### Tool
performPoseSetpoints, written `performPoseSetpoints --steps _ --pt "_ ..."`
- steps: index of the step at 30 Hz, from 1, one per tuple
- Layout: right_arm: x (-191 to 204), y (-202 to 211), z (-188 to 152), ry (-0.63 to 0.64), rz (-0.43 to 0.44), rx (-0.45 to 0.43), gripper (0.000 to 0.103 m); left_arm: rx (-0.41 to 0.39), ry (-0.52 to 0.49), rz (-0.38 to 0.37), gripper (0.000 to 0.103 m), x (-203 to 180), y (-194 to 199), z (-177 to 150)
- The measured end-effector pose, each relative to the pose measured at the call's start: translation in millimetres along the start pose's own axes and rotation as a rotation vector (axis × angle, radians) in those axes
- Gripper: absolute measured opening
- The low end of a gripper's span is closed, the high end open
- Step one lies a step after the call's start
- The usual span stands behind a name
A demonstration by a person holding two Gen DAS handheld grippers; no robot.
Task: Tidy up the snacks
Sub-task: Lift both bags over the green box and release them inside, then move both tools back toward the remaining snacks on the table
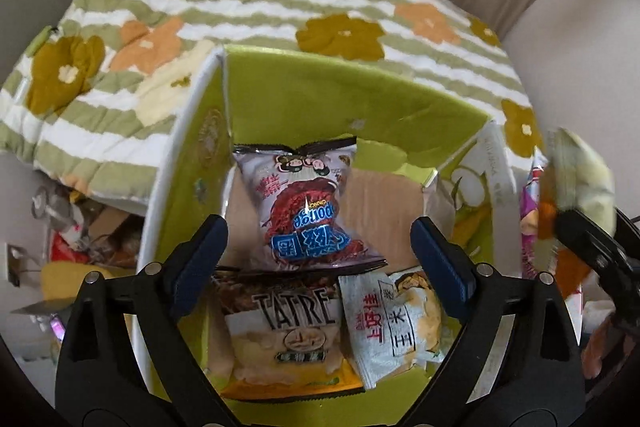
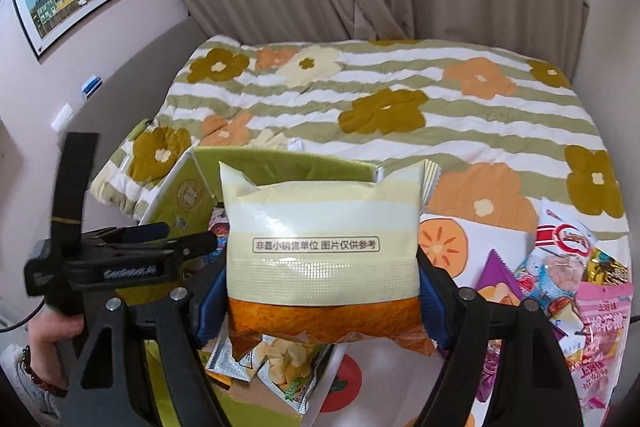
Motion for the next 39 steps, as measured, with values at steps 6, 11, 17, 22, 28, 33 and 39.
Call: performPoseSetpoints --steps 6,11,17,22,28,33,39 --pt "5.2 -8.7 12.3 0.035 0.031 0.021 0.078 -0.06 -0.031 0.065 0.092 5.8 23.7 -10.9" --pt "15.4 -27.7 22.1 0.069 0.057 0.054 0.078 -0.055 0.006 0.093 0.092 19.7 28.0 -21.1" --pt "27.3 -50.5 28.5 0.101 0.079 0.072 0.085 -0.061 0.005 0.128 0.092 30.7 34.0 -32.6" --pt "31.3 -53.8 27.3 0.096 0.092 0.044 0.103 -0.06 -0.016 0.138 0.092 31.2 36.1 -39.5" --pt "36.8 -47.9 16.6 0.117 0.075 0.046 0.103 -0.056 -0.011 0.111 0.092 34.8 39.4 -42.6" --pt "44.0 -32.0 16.1 0.114 0.055 0.015 0.103 -0.09 -0.015 0.096 0.092 38.5 53.1 -39.2" --pt "55.0 -7.4 15.0 0.113 0.017 -0.017 0.103 -0.136 -0.048 0.08 0.092 36.2 73.5 -35.5"
Point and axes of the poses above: each gripper's, at about its wrist camera, not at the fingertips, and y roughly against the way its jaws point, x to its left, z to its top, the point moved 2 cm from there along -y, roughly the way its jaws point, and after that the axes turned 13 degrees about z, right-handed, at the moved point
